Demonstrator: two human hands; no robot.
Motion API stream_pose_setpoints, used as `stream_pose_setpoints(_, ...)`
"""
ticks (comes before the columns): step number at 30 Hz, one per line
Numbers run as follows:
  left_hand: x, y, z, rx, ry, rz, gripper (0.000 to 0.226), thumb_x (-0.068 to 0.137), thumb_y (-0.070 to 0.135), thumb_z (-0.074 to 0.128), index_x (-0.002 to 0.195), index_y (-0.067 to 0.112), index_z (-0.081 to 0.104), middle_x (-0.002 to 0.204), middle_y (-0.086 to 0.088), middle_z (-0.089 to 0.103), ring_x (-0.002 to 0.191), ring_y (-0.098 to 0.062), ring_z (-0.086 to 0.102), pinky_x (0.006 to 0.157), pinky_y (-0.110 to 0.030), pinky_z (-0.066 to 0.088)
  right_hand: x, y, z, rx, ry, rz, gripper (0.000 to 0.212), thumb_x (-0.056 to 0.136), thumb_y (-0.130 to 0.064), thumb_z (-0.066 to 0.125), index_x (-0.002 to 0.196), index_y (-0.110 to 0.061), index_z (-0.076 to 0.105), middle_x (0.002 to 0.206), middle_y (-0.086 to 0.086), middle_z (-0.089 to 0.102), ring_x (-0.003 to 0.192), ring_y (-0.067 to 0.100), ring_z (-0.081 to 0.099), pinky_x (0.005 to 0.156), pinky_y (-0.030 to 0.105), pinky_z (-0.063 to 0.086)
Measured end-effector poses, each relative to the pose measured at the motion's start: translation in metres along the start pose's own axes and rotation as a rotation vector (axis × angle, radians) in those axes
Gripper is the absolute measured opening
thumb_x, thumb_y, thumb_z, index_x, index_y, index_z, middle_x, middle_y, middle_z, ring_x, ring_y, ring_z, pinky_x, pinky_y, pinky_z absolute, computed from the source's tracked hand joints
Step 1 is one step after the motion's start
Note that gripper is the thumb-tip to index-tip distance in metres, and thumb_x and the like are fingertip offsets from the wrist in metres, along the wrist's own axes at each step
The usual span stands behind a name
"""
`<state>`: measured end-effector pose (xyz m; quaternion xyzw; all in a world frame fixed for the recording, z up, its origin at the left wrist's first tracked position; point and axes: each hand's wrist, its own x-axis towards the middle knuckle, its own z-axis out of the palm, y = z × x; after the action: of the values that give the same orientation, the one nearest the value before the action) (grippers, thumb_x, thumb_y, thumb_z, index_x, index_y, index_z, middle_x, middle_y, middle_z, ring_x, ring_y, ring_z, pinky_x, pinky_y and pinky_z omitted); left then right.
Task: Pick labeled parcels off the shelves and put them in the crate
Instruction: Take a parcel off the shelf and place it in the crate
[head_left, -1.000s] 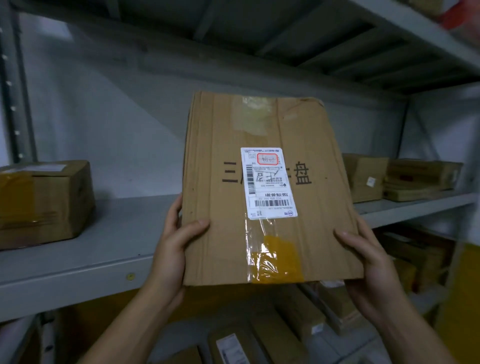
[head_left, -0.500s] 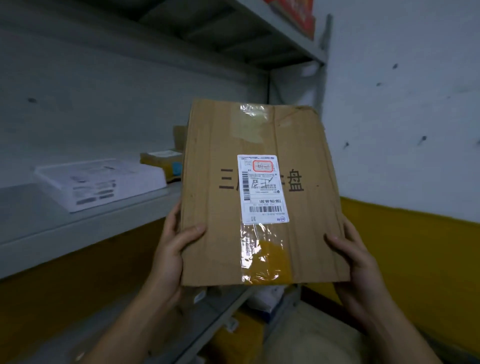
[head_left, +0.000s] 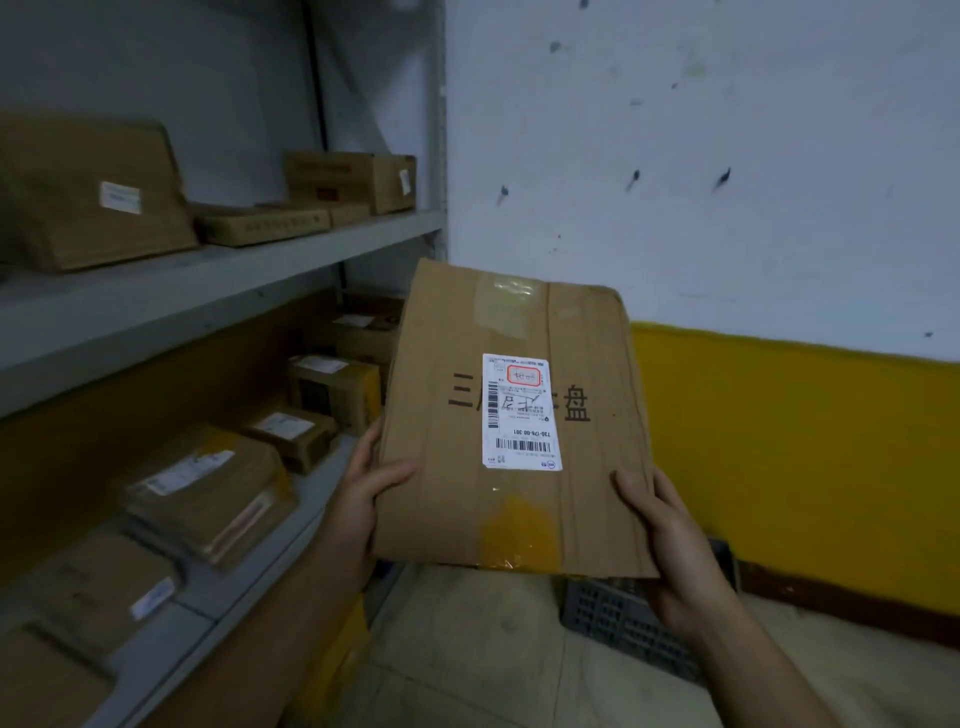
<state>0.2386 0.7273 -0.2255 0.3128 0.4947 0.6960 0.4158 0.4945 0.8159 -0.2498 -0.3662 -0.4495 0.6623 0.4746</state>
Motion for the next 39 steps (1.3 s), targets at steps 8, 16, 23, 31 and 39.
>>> stream_pose_setpoints(8, 0.085, -0.083, 0.038, -0.189, 0.061, -0.267, 0.058, 0.092, 0.060, 0.043, 0.135, 0.023, 0.055, 0.125, -0.006, 0.065, 0.115, -0.030, 0.059, 0.099, -0.050, 0.045, 0.063, 0.039, -0.054, 0.121, 0.190, 0.089, 0.053, 0.080, -0.031, 0.071, 0.130, -0.033, 0.056, 0.118, 0.008, 0.070, 0.108, 0.033, 0.065, 0.078, 0.051, 0.056)
stream_pose_setpoints(16, 0.160, -0.187, 0.065, -0.355, 0.106, -0.599, 0.046, 0.099, 0.009, 0.027, 0.144, 0.000, 0.035, 0.149, -0.021, 0.039, 0.111, -0.026, 0.051, 0.094, -0.036, 0.043, 0.166, 0.055, -0.086, 0.196, 0.377, 0.055, 0.053, 0.083, -0.025, 0.070, 0.132, -0.033, 0.053, 0.123, 0.010, 0.067, 0.113, 0.036, 0.064, 0.094, 0.065, 0.048)
stream_pose_setpoints(23, 0.233, -0.218, 0.138, -0.301, -0.277, -0.749, 0.025, 0.070, 0.004, 0.055, 0.095, 0.004, 0.058, 0.108, -0.013, 0.059, 0.107, -0.028, 0.059, 0.103, -0.038, 0.041, 0.251, 0.069, -0.099, 0.209, 0.500, 0.033, 0.051, 0.087, -0.025, 0.066, 0.135, -0.029, 0.051, 0.126, 0.008, 0.066, 0.115, 0.032, 0.063, 0.095, 0.062, 0.049)
stream_pose_setpoints(31, 0.298, -0.251, 0.218, -0.225, -0.253, -0.834, 0.037, 0.082, 0.035, 0.062, 0.116, 0.024, 0.057, 0.116, -0.008, 0.068, 0.109, -0.023, 0.061, 0.077, -0.032, 0.046, 0.313, 0.086, -0.149, 0.239, 0.607, 0.020, 0.052, 0.089, -0.024, 0.065, 0.137, -0.035, 0.049, 0.129, 0.004, 0.064, 0.117, 0.030, 0.062, 0.094, 0.061, 0.050)
stream_pose_setpoints(39, 0.388, -0.318, 0.305, -0.232, -0.113, -0.863, 0.031, 0.085, 0.024, 0.065, 0.115, 0.024, 0.061, 0.114, -0.009, 0.068, 0.105, -0.027, 0.062, 0.079, -0.038, 0.050, 0.400, 0.091, -0.240, 0.161, 0.622, 0.167, 0.084, 0.083, -0.021, 0.072, 0.150, -0.041, 0.024, 0.135, -0.003, 0.057, 0.121, 0.026, 0.057, 0.099, 0.062, 0.045)
